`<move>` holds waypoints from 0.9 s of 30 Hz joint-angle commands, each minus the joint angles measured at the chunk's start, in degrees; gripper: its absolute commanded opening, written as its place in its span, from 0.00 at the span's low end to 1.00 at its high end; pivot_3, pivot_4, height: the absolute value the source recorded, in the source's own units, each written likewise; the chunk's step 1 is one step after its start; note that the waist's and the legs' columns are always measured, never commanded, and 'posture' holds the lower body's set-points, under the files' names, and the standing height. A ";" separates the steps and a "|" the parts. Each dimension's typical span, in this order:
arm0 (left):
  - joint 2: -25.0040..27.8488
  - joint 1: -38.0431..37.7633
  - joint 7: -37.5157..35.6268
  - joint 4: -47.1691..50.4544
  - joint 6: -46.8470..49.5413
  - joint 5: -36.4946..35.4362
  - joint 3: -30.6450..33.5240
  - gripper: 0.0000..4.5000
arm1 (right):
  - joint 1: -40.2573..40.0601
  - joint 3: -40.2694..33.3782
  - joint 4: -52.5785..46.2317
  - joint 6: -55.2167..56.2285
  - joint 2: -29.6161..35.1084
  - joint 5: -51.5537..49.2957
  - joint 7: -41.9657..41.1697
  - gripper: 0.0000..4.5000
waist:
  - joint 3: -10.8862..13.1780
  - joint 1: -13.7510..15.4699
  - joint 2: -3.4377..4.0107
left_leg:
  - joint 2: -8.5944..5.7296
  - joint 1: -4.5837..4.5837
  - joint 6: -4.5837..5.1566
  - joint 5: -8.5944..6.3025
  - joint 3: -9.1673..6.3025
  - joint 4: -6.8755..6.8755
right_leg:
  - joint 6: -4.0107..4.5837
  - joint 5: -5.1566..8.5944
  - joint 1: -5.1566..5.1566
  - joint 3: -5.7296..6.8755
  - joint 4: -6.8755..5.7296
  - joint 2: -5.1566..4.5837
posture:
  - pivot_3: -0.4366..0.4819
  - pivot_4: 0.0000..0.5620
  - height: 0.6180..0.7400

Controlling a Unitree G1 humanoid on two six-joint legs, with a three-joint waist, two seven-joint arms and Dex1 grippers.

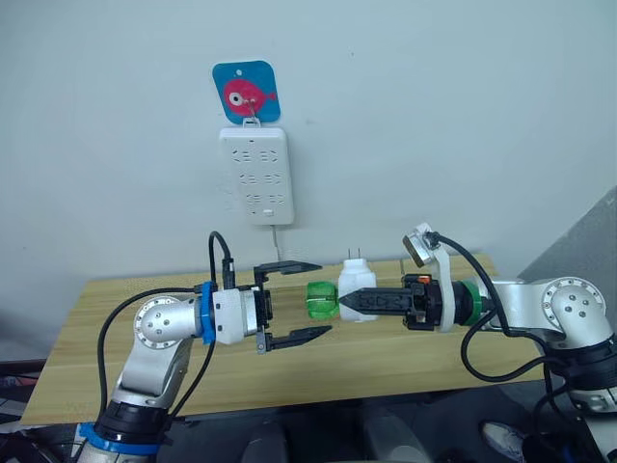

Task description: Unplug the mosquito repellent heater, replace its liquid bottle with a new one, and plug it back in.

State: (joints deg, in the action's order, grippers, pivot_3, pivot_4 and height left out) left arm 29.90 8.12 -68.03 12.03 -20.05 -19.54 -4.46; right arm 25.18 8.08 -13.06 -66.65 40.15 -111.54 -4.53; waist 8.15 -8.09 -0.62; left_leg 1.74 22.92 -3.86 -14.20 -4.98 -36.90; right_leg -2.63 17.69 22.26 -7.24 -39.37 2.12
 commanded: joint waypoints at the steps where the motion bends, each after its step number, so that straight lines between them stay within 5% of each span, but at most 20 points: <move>1: 0.34 0.64 0.52 -0.17 -1.47 -0.19 -0.18 0.87 | -0.01 -1.72 -0.83 0.64 -0.19 -1.46 0.09 0.68 | 0.00 -0.04 0.00 | 0.00 0.00 0.00 0.00 0.00 0.00 | 0.00 0.00 0.00 0.00 0.00 0.00 | 0.32 0.20 1.00; 7: 1.60 2.38 1.26 1.52 2.62 -2.21 0.41 0.50 | -0.06 -1.84 -0.88 0.66 -0.19 -1.46 0.46 0.68 | 0.00 -0.08 0.00 | 0.00 0.00 0.00 0.00 -0.01 -0.01 | 0.00 0.00 0.00 0.01 -0.01 0.00 | 0.32 0.20 1.00; 12: 5.97 4.08 0.91 4.81 12.74 -5.81 1.19 0.50 | 0.26 -1.75 -0.58 0.73 0.05 -1.46 0.98 0.68 | 0.00 -0.20 0.00 | 0.00 -0.01 0.00 0.00 -0.03 0.00 | 0.00 0.00 0.00 0.03 -0.03 0.00 | 0.32 0.20 1.00; 20: 20.21 17.15 3.49 3.40 68.29 -28.75 -0.15 0.50 | 2.04 -1.09 -0.79 -0.81 1.82 -1.46 -1.57 0.68 | 0.43 -0.22 -0.15 | 0.00 0.00 0.01 0.00 -0.19 -0.05 | 0.00 0.01 0.00 0.17 -0.12 0.03 | 0.35 0.20 1.00; 24: 19.94 25.33 3.34 -1.40 82.54 -35.78 -0.74 0.50 | 2.11 -0.64 -1.63 -1.31 2.55 -1.46 -3.50 0.68 | 0.61 -0.25 -0.17 | 0.00 0.00 0.01 0.00 -0.18 0.01 | 0.00 0.01 0.03 0.19 -0.08 0.05 | 0.34 0.20 1.00; 27: 18.38 26.95 4.80 -2.52 84.72 -36.44 -0.10 0.50 | 1.98 -0.37 -1.94 -0.93 2.76 -1.46 -3.83 0.68 | 0.64 -0.25 -0.16 | 0.00 0.03 0.02 -0.01 -0.21 0.05 | 0.02 0.02 0.05 0.21 -0.07 0.05 | 0.33 0.19 1.00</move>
State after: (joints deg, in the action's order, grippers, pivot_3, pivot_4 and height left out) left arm 47.21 34.54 -65.63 12.60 63.32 -57.07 -7.76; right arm 27.19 8.67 -13.14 -66.57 41.42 -112.00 -7.61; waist 8.79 -8.34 -0.78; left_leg 1.75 22.94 -3.81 -14.23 -5.19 -36.84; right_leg -2.61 17.71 22.30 -7.04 -39.44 2.17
